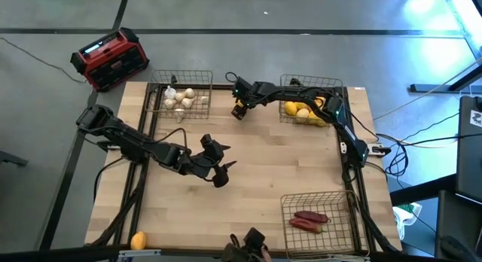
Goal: Sort produce into baskets
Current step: Put the top yellow lemon into the top right wire basket
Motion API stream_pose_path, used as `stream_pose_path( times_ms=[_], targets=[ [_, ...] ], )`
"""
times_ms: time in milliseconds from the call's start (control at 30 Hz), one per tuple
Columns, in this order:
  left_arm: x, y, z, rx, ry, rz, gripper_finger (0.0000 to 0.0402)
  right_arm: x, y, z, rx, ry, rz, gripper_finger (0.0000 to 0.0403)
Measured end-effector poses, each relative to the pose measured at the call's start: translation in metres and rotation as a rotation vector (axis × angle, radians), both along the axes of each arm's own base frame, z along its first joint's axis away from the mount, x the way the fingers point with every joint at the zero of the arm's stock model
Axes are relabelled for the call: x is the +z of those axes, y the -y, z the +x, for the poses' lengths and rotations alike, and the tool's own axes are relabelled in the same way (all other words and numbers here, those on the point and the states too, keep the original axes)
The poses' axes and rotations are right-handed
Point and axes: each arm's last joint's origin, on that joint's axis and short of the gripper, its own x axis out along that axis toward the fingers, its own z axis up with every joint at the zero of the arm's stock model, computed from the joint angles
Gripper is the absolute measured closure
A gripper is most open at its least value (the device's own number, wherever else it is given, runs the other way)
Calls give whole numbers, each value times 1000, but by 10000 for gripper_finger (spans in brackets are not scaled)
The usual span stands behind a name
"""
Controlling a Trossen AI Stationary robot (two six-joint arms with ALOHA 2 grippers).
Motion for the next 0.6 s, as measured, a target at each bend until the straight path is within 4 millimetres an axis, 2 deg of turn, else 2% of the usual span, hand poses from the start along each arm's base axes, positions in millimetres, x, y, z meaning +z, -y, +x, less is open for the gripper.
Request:
stream_pose_path(
  times_ms=[200, 300, 467, 600],
  targets=[
    [0, 0, 0, -2, -1, -2, 125, 0, 0, 1, 31, 13, 13, 202],
    [0, 0, 0, -3, -1, -2, 125, 0, -1, 1, 50, 7, 8, 232],
    [-1, 2, 1, -61, -15, -39, 125, 5, -9, -1, 98, -39, 7, 235],
    [-1, 6, 0, -112, -26, -64, 125, 21, -20, -2, 140, -49, -7, 227]
  ],
)
